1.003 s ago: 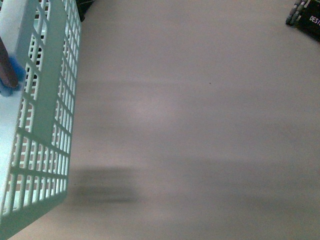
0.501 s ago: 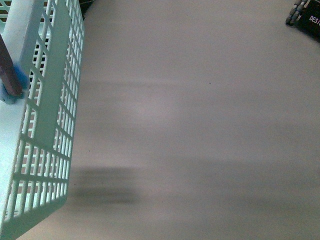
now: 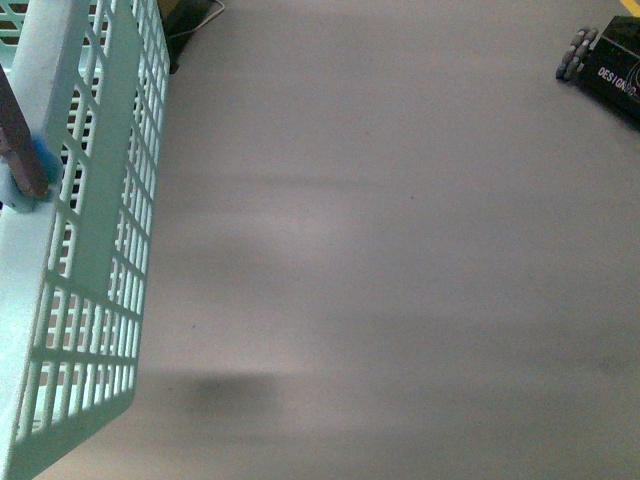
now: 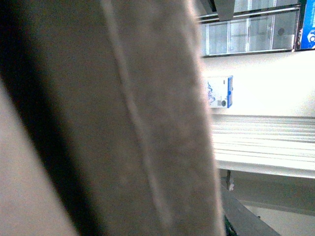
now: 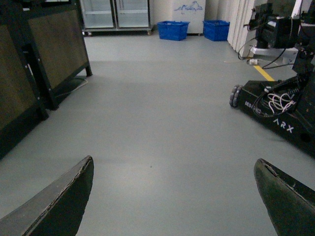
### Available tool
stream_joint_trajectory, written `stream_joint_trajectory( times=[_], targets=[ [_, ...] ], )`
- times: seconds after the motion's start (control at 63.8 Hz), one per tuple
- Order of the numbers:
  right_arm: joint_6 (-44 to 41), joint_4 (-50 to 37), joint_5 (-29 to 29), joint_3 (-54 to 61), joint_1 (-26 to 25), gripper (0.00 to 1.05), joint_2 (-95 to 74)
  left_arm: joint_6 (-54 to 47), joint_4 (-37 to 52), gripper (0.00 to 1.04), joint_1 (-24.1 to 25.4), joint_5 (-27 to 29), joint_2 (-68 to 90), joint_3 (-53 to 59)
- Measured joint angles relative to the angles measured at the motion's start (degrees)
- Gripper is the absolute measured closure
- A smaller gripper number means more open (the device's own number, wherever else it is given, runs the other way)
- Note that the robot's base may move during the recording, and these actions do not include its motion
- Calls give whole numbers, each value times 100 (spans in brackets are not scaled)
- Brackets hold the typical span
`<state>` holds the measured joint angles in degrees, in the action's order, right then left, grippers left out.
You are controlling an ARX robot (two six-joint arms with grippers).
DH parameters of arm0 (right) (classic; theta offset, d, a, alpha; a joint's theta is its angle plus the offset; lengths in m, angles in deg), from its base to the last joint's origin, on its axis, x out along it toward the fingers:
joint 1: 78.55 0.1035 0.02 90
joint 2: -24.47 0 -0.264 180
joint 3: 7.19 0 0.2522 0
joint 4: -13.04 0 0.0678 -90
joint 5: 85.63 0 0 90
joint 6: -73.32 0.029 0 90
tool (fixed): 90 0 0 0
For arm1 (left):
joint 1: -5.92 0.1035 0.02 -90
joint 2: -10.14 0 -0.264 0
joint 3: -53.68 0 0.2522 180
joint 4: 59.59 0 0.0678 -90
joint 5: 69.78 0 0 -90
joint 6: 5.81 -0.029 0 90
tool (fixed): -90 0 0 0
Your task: Pick mango and avocado into basket
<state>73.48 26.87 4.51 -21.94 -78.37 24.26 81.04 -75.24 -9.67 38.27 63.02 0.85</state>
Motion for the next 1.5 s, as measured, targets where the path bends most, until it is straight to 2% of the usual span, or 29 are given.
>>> stream_joint_trajectory(
  times=[1.504],
  targets=[
    [0,0,2,0,0,9,0,2,0,76,0,0,0,0]
  ],
)
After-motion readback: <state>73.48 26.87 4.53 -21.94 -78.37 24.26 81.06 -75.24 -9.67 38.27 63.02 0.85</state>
